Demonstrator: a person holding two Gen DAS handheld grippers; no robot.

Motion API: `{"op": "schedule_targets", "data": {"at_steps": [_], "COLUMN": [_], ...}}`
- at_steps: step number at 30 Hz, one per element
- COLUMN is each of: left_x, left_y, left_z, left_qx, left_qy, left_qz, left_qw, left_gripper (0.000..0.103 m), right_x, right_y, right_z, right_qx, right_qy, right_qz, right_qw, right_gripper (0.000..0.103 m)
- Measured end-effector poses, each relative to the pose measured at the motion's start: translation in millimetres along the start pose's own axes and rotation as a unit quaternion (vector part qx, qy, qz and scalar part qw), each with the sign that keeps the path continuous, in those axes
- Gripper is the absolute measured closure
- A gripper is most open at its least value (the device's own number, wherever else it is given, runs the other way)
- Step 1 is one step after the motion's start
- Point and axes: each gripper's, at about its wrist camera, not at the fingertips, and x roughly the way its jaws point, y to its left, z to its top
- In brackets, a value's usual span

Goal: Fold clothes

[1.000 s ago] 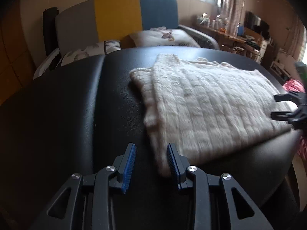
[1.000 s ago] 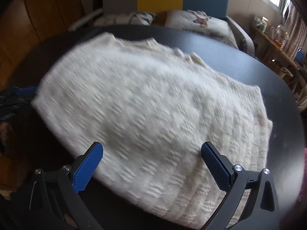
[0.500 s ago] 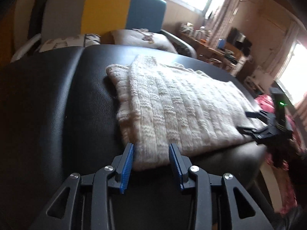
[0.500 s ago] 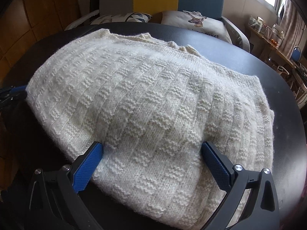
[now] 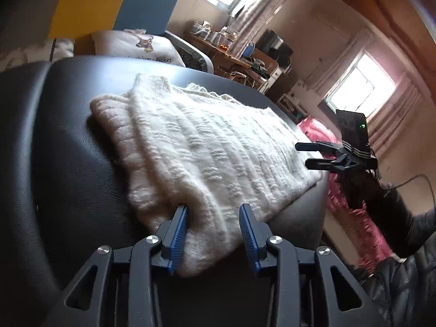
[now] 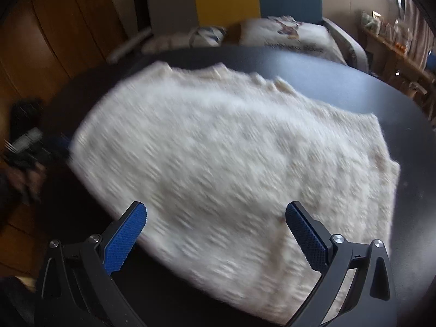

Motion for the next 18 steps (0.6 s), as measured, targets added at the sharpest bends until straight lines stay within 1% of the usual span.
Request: {"op": "schedule_targets", "data": {"at_steps": [2, 3, 6, 8, 12, 16, 17, 18], "left_x": [-2, -4, -7, -10, -3, 3, 4, 4], "left_y": [5, 7, 14, 18, 18, 17, 17, 17], "left_z": [-1, -1, -3, -4, 2, 1, -2, -5], "left_qx": [-0.004, -0.005, -0.011, -0.014, -0.010, -0.015, -0.020, -0.018], "left_qy": [0.002, 0.003, 0.006, 0.008, 0.023, 0.049, 0.060, 0.068], "left_qz": [-0.009, -0.013, -0.026, -0.035, -0.081, -0.132, -0.141, -0.141], "left_qw": [1.0000, 0.9999, 0.9996, 0.9993, 0.9964, 0.9900, 0.9880, 0.9876], "left_gripper": [0.066, 0.066, 0.066, 0.066, 0.066, 0.066, 0.066, 0.067], "right_x": [-3, -1, 15, 27, 39, 42, 44, 46], "right_y": [8, 12, 30, 37, 49, 56, 58, 60], "right_z": [12, 16, 30, 37, 44, 51, 55, 59], "right_qx": [0.001, -0.002, -0.020, -0.032, -0.042, -0.054, -0.058, -0.061], "right_qy": [-0.014, -0.015, -0.003, 0.008, 0.014, 0.019, 0.018, 0.018], "right_qz": [0.030, 0.035, 0.045, 0.034, 0.044, 0.041, 0.041, 0.040], "right_qw": [0.999, 0.999, 0.999, 0.999, 0.998, 0.998, 0.997, 0.997], "right_gripper": [0.000, 0.000, 0.000, 0.000, 0.000, 0.000, 0.000, 0.000]}}
